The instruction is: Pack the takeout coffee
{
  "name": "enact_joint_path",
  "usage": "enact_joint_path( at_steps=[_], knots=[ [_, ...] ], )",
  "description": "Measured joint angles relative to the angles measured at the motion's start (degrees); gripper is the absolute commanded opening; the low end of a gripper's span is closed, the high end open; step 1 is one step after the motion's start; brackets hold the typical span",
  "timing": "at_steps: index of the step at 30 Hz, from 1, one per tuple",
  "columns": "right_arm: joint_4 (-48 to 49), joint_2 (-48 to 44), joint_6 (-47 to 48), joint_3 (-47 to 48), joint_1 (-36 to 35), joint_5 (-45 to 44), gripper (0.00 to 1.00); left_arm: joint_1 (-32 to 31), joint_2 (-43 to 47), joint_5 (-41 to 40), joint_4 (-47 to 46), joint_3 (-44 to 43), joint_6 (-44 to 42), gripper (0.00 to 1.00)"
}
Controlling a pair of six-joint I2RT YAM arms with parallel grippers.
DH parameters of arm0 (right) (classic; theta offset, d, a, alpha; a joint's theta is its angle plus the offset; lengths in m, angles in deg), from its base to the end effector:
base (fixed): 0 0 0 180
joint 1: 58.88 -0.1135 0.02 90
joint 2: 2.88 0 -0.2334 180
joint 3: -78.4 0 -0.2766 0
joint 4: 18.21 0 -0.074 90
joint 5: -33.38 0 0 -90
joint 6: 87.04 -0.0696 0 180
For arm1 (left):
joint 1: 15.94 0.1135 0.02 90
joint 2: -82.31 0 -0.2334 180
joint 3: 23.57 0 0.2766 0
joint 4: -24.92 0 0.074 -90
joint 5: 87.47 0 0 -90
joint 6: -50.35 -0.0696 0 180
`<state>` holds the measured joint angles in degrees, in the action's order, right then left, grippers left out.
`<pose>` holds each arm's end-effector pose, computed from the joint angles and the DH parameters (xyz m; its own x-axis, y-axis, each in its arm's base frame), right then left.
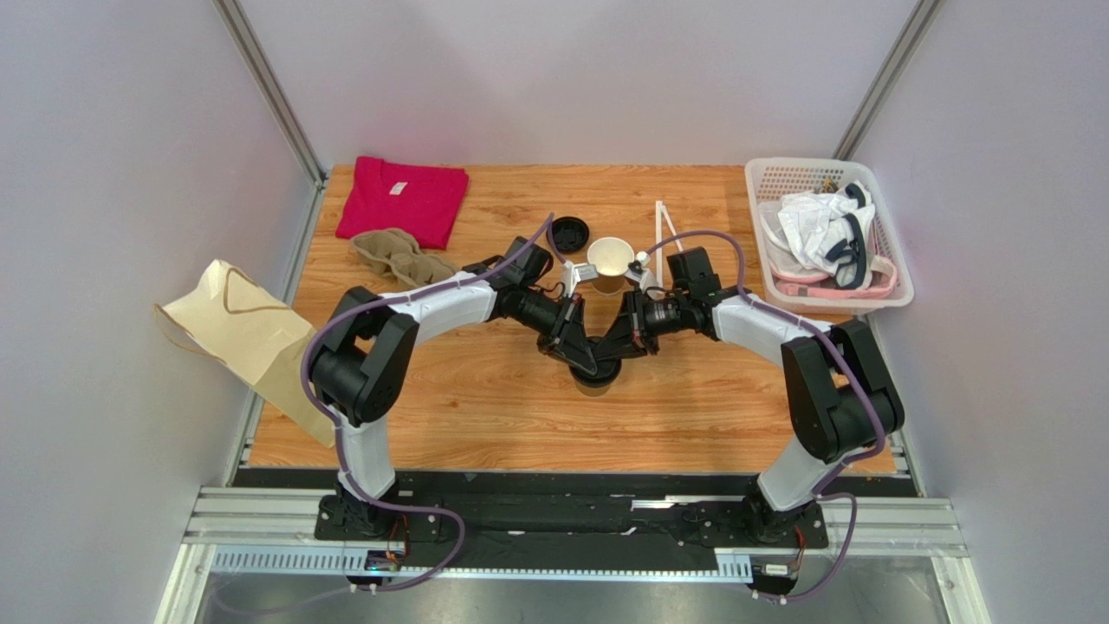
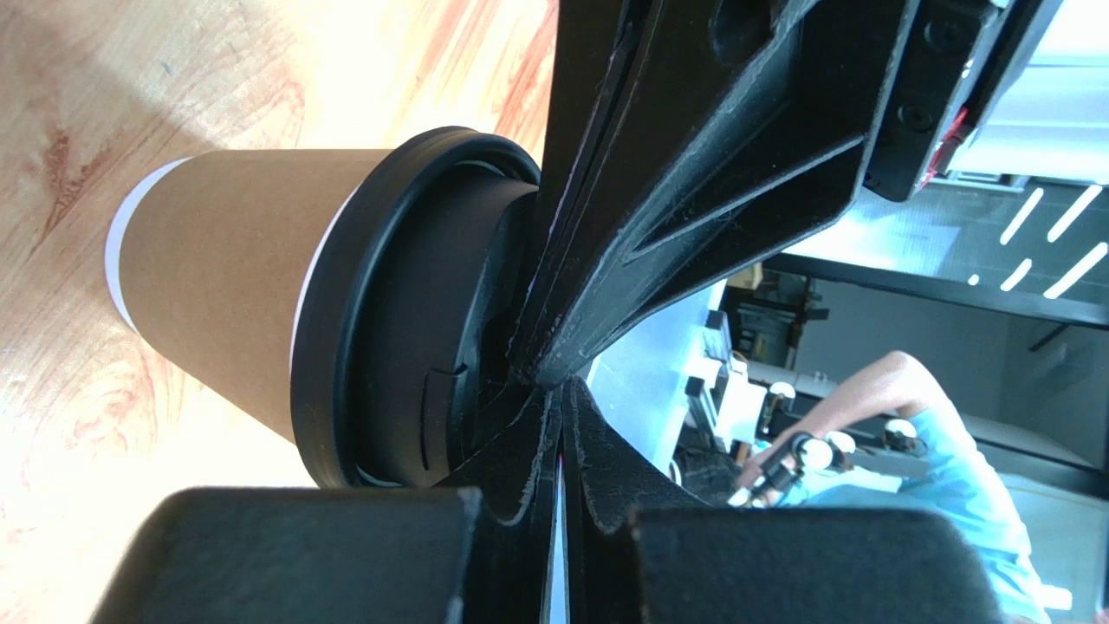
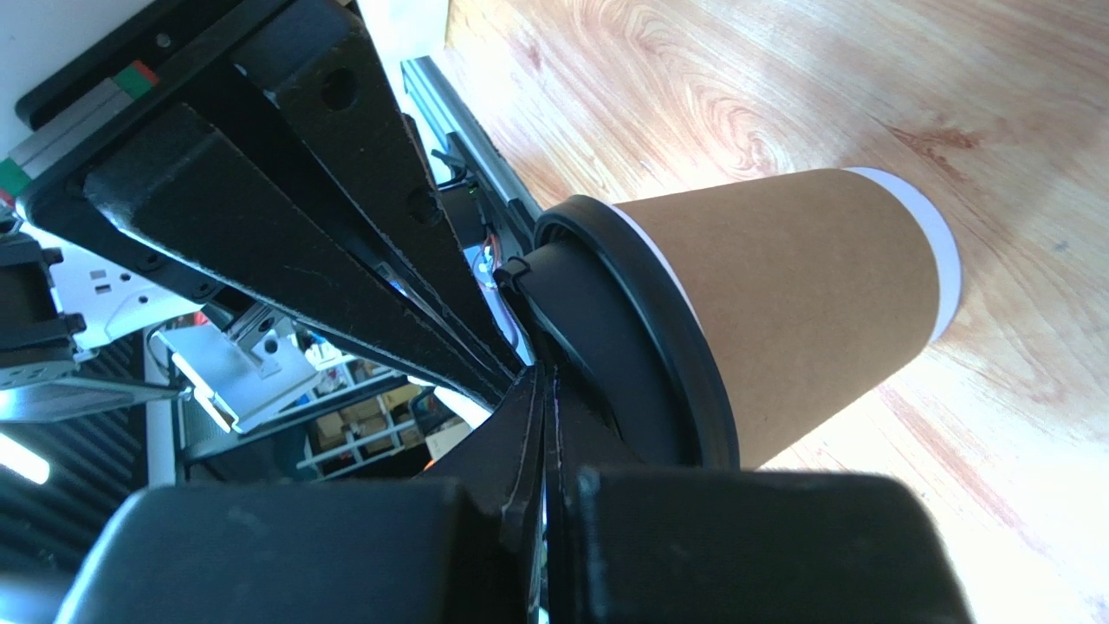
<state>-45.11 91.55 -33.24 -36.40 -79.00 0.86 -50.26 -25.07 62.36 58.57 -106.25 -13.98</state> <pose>0.3005 0.1726 0.1186 -0.9990 -0.0278 -0.0362 -0.0448 0.4456 0.8941 0.2949 -0.2742 0.1279 -0.9187 0.3636 -0.1541 0.2885 0.3515 -0.8906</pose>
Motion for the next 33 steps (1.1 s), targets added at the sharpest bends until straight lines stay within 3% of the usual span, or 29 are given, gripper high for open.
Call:
enact_joint_path(
  at_steps=[13,33],
  knots=[
    [4.44,4.50,-0.04,-0.55,1.95,6.67,0.00,1.07,-2.05,3.17,-0.37,-0.22,1.05,0.05],
    [9.40,8.57,0.26,-0.98,3.45,13.53,0.00,1.05,-2.89,0.96,4.17,-2.56,1.07,0.03]
  ],
)
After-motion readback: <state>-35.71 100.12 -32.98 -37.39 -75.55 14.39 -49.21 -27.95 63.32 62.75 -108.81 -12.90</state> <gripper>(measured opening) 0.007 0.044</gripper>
